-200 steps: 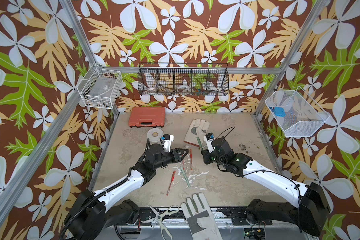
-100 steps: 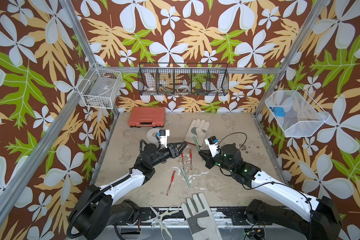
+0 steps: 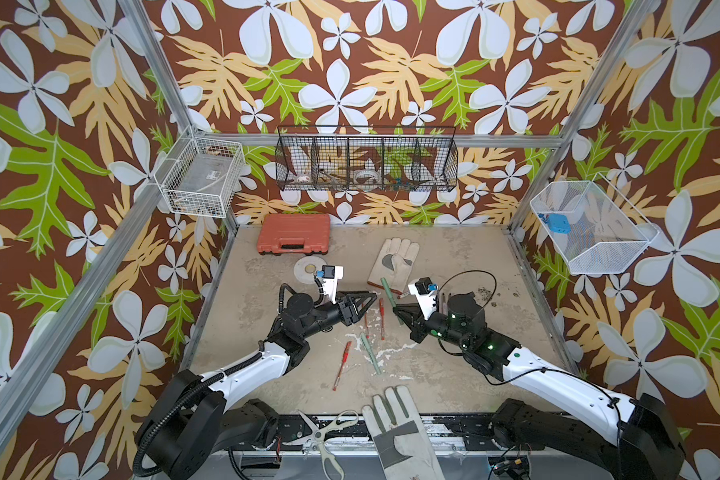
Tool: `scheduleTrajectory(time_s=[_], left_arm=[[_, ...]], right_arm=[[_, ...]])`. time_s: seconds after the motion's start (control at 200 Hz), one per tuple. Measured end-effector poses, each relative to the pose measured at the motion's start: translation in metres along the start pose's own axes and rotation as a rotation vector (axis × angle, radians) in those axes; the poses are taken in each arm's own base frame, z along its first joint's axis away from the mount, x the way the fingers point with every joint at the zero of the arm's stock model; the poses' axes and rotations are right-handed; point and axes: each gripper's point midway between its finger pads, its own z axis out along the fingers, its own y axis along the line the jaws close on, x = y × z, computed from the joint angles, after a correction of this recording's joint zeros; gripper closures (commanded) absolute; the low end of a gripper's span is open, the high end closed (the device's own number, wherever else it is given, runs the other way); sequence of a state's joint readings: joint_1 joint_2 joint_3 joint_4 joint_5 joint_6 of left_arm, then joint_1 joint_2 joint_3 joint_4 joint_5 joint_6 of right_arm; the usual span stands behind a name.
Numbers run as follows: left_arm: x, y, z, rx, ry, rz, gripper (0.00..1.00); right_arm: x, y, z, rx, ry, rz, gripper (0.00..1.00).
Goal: Open the pen caps
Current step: 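Close the left gripper on the green pen's cap above the right gripper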
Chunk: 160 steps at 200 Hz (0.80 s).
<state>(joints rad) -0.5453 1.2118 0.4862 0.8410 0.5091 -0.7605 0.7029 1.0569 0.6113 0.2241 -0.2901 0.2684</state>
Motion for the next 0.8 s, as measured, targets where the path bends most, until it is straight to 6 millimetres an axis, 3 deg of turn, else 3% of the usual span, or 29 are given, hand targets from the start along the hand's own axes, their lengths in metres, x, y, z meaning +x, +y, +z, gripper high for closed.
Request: scheduleTrajectory(time_s=[0.801], left_arm=[[0.014, 0.002, -0.002, 0.021, 0.038, -0.004, 0.55]], right_arm=[[0.015, 0.036, 0.011, -0.186, 0.046, -0.043, 0.94]])
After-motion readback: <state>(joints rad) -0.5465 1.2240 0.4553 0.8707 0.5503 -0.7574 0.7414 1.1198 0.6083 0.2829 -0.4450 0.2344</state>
